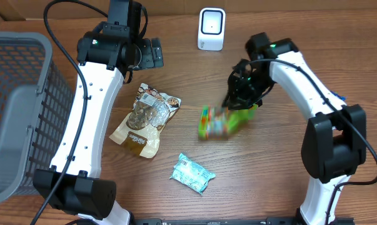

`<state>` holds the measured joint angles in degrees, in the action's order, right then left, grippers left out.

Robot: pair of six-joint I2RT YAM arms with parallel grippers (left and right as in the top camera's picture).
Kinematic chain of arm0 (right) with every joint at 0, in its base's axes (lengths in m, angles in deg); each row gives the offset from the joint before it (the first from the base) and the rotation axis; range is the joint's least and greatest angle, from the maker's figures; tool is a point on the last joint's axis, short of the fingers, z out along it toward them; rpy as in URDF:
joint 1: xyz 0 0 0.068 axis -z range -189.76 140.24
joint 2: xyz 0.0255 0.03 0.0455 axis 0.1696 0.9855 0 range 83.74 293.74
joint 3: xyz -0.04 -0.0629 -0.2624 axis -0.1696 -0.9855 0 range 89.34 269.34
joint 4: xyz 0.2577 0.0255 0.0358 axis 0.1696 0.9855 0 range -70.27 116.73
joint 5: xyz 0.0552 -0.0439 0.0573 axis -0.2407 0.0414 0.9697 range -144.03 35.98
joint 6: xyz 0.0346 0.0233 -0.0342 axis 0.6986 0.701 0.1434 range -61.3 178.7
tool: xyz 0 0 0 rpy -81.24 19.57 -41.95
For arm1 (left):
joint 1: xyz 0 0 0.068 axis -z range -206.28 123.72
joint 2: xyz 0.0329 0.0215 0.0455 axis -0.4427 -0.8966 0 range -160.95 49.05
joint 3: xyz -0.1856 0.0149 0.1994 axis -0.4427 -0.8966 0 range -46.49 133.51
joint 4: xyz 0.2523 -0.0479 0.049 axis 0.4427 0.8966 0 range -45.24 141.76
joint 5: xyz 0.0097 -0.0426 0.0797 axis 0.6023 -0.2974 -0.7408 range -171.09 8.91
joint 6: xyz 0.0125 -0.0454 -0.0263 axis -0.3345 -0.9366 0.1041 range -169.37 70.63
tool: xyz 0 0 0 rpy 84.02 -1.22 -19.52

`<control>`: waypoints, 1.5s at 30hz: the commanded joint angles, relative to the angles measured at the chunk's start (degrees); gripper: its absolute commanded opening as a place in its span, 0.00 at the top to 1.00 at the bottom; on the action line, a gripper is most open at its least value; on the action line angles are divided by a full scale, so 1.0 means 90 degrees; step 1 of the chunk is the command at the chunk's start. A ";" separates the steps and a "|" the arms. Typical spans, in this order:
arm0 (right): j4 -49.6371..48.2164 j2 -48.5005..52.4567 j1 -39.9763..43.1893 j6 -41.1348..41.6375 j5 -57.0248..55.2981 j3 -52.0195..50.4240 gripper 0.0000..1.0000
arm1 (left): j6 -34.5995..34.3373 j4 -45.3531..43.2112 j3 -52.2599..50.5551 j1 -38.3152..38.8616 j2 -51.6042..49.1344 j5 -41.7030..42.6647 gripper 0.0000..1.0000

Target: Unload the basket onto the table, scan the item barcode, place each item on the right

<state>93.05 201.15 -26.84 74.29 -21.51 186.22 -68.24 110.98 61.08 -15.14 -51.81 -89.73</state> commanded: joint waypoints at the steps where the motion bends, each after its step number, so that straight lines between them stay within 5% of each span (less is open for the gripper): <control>1: -0.0058 -0.0041 -0.0100 -0.1032 -0.0755 0.0209 0.48 | 0.0143 -0.0002 0.0102 -0.0027 0.0095 -0.0036 0.01; 14: 0.1506 -0.0044 -0.1923 -0.1491 -0.3410 0.0374 0.40 | 0.0143 -0.0002 0.0102 -0.0027 0.0095 -0.0036 0.00; 21: 0.0741 -0.0041 -0.2912 -0.1785 -0.4223 -0.0685 0.38 | 0.0143 -0.0002 0.0102 -0.0027 0.0095 -0.0036 0.00; 31: -0.1365 -0.0041 -0.2761 -0.2805 -0.4512 -0.1715 0.37 | 0.0143 -0.0002 0.0102 -0.0027 0.0095 -0.0036 0.00; 45: -0.1807 -0.0078 -0.2701 -0.3099 -0.5549 -0.1528 0.41 | 0.0143 -0.0002 0.0102 -0.0027 0.0095 -0.0034 0.00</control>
<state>75.78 201.10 -51.48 47.02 -65.25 170.00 -68.24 110.98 61.08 -15.14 -51.81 -89.73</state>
